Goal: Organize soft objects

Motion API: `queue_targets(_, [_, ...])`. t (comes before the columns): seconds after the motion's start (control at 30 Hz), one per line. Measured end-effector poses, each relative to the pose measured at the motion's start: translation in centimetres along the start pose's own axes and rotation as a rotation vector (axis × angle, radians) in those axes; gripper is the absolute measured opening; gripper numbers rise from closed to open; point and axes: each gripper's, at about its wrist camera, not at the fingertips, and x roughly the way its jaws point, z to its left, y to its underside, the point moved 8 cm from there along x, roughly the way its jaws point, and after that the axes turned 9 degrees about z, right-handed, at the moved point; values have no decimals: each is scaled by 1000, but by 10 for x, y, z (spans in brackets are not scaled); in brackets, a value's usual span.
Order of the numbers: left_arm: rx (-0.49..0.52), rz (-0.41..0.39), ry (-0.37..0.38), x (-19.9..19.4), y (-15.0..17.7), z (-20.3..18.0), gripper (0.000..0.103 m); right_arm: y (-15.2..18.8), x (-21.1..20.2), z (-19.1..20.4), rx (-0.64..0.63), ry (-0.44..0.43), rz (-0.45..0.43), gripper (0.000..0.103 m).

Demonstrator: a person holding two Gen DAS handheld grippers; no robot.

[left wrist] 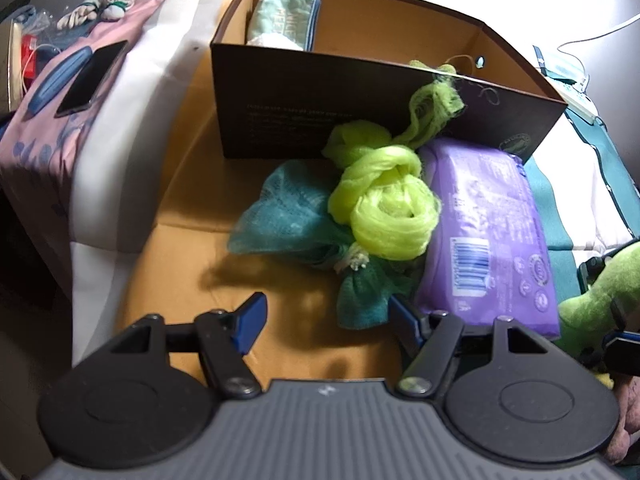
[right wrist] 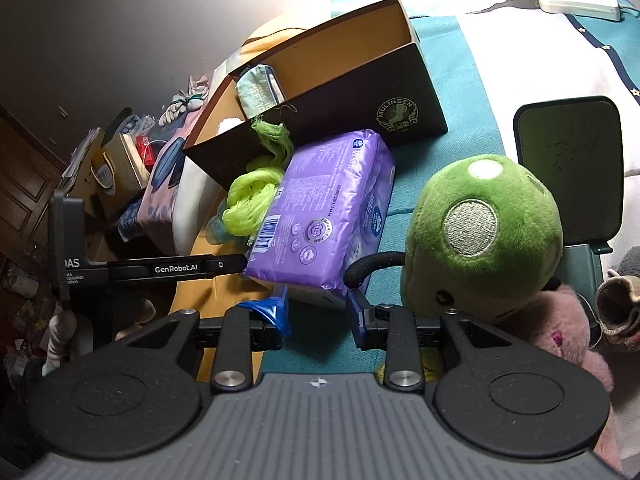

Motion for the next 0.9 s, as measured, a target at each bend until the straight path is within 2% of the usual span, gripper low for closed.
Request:
queue_targets(0.17, [-47,15,21,16,-5,7,70,-4,4,2,-4,8,6,14])
queue_targets(0.33, [-38,-3,44,22,-8,3,70,-11,8,12,-26,10,10,14])
queue_targets(0.47, [-25,-19,53,27,-10,3,49,-15,12,18,-37,14,15,14])
queue_targets(0.53, [-8,-31,56,27,-11,2,32,-17,14,22,-41,16,16,14])
queue_targets(0.57, [-3,-32,62,27,-11,2,16,-18,15,24,-44,18,16,14])
queue_targets(0.7, [5,-38,63,24,-9,6,6,-25,20,31,-50,18,14,14])
queue_targets(0.9, [32,-36,52,9,10,20,4,-39,35,56,-117,6,10,14])
